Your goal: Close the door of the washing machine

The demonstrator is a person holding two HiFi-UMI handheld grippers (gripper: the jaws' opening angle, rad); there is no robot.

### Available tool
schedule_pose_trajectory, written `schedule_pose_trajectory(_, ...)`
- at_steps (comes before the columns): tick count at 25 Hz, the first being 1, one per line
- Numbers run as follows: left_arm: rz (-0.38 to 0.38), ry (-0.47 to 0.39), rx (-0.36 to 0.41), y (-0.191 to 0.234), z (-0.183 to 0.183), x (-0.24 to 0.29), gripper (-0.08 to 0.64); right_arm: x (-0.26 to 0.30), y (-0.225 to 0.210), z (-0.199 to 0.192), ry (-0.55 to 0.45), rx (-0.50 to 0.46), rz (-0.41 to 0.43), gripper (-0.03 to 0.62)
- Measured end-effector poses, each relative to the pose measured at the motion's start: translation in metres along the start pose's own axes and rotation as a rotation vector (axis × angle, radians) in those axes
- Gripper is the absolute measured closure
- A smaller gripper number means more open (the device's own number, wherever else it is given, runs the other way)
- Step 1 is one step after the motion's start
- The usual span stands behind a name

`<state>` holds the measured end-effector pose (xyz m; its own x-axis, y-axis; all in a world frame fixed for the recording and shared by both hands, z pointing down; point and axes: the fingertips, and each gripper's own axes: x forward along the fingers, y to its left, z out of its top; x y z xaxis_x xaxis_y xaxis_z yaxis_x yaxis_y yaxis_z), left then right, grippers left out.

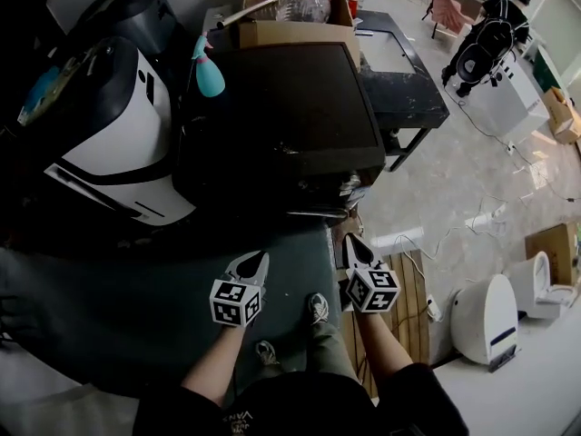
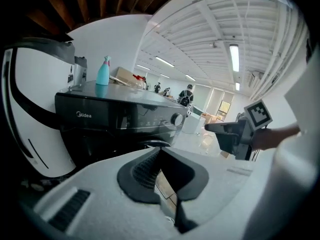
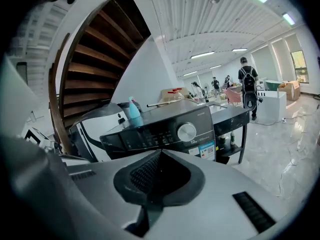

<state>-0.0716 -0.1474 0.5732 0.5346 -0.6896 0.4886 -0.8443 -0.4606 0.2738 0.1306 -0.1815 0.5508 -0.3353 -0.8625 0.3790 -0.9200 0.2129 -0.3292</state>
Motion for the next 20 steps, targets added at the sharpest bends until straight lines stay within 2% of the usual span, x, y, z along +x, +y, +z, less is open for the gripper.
schedule_pose_trajectory(7, -0.032, -0.063, 0.049, -0.016, 0.008, -0.064, 0.549, -0.058, 0.044, 0.006, -0.058, -0.016, -0.002, 0.592)
schedule_pose_trajectory(13, -0.014, -0.116, 0.105, -0.026, 0.008, -0.111, 0.549, -0.106, 0.084, 0.008, -0.113, -0.018, 0.02, 0.592)
schedule_pose_trajectory(20, -0.032, -0.156, 0.097, -0.033, -0.001, -0.159, 0.549, -0.146, 0.111, -0.005, -0.132, -0.077, 0.013, 0.592)
